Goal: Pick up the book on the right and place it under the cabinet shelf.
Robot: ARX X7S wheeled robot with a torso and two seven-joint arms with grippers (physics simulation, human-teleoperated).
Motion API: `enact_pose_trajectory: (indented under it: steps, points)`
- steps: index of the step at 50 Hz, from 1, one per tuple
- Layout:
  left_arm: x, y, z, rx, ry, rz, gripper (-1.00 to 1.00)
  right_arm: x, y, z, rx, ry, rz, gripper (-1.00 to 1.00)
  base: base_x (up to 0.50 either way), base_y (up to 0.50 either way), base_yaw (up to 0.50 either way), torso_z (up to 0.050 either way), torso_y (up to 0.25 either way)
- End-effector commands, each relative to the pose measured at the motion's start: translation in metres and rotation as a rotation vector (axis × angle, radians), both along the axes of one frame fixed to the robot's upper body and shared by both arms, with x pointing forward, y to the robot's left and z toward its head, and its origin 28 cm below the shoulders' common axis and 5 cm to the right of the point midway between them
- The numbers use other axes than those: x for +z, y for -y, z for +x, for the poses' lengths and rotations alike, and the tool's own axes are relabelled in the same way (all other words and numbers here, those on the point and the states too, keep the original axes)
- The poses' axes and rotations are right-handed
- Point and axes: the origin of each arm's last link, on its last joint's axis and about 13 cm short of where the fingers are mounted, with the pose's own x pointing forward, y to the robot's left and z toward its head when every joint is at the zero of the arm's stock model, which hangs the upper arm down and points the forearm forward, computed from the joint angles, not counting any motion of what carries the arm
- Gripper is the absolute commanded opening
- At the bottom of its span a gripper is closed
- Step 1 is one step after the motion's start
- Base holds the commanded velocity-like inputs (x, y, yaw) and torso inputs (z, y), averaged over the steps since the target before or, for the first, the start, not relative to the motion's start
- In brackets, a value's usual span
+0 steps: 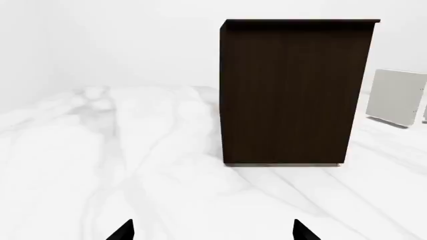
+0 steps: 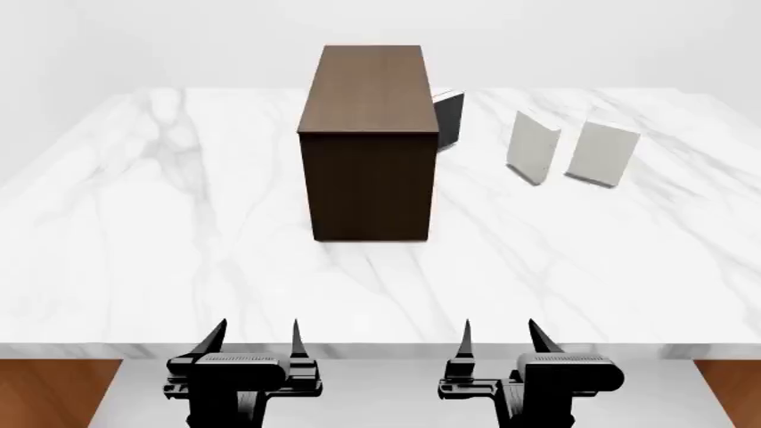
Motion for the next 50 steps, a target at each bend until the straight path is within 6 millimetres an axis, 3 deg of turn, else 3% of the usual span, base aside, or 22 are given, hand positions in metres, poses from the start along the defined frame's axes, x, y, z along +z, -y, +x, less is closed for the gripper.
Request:
enact_pose_trajectory:
  steps: [1, 7, 13, 26, 50]
  points:
    - [0.003, 0.0, 0.001, 0.013, 0.003, -0.002, 1.0, 0.002, -0.001, 0.0, 0.004, 0.016, 0.004, 1.0, 0.0, 0.0, 0.0, 0.0, 0.0]
    - [0.026, 0.003, 0.007, 0.036, 0.021, -0.019, 1.0, 0.017, -0.001, 0.001, -0.019, 0.042, 0.013, 1.0, 0.0, 0.0, 0.0, 0.0, 0.0]
    - [0.056, 0.005, 0.007, 0.009, 0.068, -0.002, 1.0, 0.05, 0.002, 0.002, -0.012, 0.078, -0.011, 1.0, 0.0, 0.0, 0.0, 0.0, 0.0]
    - [0.119, 0.005, 0.023, -0.016, 0.215, 0.052, 1.0, 0.1, 0.009, 0.013, 0.015, 0.171, -0.055, 1.0, 0.0, 0.0, 0.0, 0.0, 0.0]
    - [0.204, 0.002, 0.051, -0.055, 0.384, 0.175, 1.0, 0.185, 0.022, 0.038, -0.009, 0.309, -0.127, 1.0, 0.0, 0.0, 0.0, 0.0, 0.0]
